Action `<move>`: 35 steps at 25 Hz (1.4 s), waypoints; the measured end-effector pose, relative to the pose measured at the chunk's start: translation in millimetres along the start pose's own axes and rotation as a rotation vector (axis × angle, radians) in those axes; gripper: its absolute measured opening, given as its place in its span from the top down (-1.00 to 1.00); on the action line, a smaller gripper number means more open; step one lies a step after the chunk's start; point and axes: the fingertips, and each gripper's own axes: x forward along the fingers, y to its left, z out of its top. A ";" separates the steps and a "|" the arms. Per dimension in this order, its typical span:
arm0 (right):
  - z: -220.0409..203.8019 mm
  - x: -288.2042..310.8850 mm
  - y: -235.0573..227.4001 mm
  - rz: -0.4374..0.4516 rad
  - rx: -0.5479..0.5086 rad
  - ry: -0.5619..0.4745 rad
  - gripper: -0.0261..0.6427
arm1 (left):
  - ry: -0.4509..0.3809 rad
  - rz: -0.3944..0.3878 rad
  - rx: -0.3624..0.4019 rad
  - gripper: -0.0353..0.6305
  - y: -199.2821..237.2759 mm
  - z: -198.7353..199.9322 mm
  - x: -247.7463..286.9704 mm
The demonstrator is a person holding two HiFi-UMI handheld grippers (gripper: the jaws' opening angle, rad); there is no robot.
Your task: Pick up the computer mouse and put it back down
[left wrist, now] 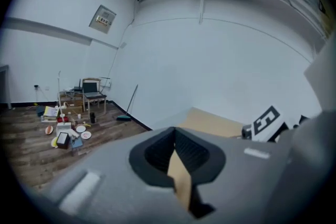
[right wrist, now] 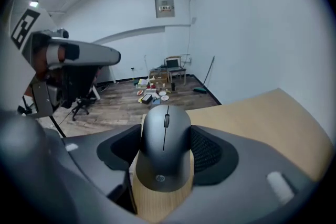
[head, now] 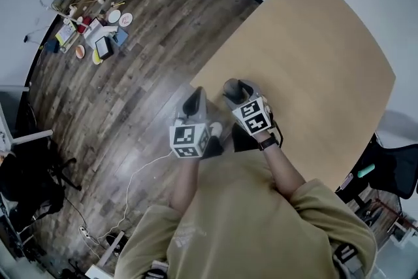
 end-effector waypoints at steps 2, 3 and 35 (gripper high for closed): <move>-9.9 24.4 9.3 0.035 -0.017 0.065 0.03 | 0.023 0.036 -0.015 0.89 11.7 -6.6 -6.1; -15.5 36.9 12.0 0.045 -0.022 0.101 0.03 | 0.033 0.051 -0.025 0.89 16.9 -11.6 -8.6; 28.9 -78.1 -48.7 -0.328 0.208 -0.307 0.51 | -0.013 -0.260 0.133 0.89 -59.2 15.9 25.3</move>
